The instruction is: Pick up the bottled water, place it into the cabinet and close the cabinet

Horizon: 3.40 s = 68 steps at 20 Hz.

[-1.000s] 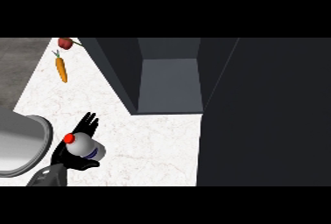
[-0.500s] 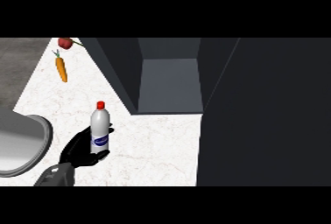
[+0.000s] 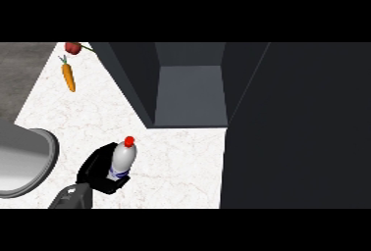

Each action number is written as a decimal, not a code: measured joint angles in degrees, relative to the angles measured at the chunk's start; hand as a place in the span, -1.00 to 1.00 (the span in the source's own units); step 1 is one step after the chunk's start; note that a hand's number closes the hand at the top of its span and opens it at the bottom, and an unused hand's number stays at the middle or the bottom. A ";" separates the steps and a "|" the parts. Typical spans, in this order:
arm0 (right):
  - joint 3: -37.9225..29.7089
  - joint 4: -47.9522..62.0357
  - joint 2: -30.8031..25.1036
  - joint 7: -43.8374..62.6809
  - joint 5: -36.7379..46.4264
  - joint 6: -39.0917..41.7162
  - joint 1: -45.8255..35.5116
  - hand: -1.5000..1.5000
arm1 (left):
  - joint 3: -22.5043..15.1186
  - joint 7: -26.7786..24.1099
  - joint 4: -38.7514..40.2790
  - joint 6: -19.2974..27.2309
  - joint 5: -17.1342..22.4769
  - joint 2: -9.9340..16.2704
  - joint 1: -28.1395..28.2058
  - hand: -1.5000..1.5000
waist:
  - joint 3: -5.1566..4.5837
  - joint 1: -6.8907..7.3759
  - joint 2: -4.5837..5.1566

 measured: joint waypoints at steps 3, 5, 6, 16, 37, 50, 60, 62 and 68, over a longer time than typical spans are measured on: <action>-0.20 -0.29 -0.20 -0.21 -0.71 0.20 0.60 -1.00 | 0.85 -0.84 0.03 1.75 1.07 0.06 -0.25 1.00 | -0.02 -0.04 0.01; 0.08 -0.13 -0.03 -0.55 -0.30 -0.02 0.96 -1.00 | 2.58 -1.20 -0.14 3.48 2.82 0.51 0.16 1.00 | -0.02 0.07 -0.01; -0.02 -0.04 -0.15 -0.97 -0.37 0.16 1.42 -1.00 | 3.80 -1.16 -0.25 4.75 4.06 0.45 0.10 1.00 | -0.01 0.11 -0.04; 0.21 -0.65 -0.32 -0.21 -0.35 -0.50 0.72 -1.00 | 9.45 -1.25 -1.37 7.44 12.04 -0.12 1.60 1.00 | 0.02 0.36 -0.10; 4.15 0.25 0.18 0.62 1.10 -2.79 -0.57 -1.00 | -6.76 20.75 -43.83 23.64 22.55 -8.65 11.57 1.00 | 0.09 0.70 -0.29; 4.59 0.74 -0.27 1.57 0.32 -3.97 -2.97 -1.00 | -19.43 24.63 -48.68 46.63 22.41 -8.33 0.78 1.00 | -0.06 0.42 -0.19; 3.86 1.91 -0.72 1.40 -1.31 -3.17 -4.45 -1.00 | -24.37 22.91 -47.40 60.25 15.63 -6.09 -1.03 1.00 | -0.12 0.26 -0.54; 4.14 1.71 -0.85 1.67 -1.46 -3.07 -4.32 -1.00 | -24.61 23.17 -47.03 61.95 14.51 -5.95 -1.36 1.00 | -0.08 0.08 -0.64; 4.38 3.31 -0.62 1.00 -1.39 -2.61 -5.57 -1.00 | -26.14 24.63 -47.30 69.39 10.52 -5.71 -1.56 1.00 | 0.00 -0.75 -0.75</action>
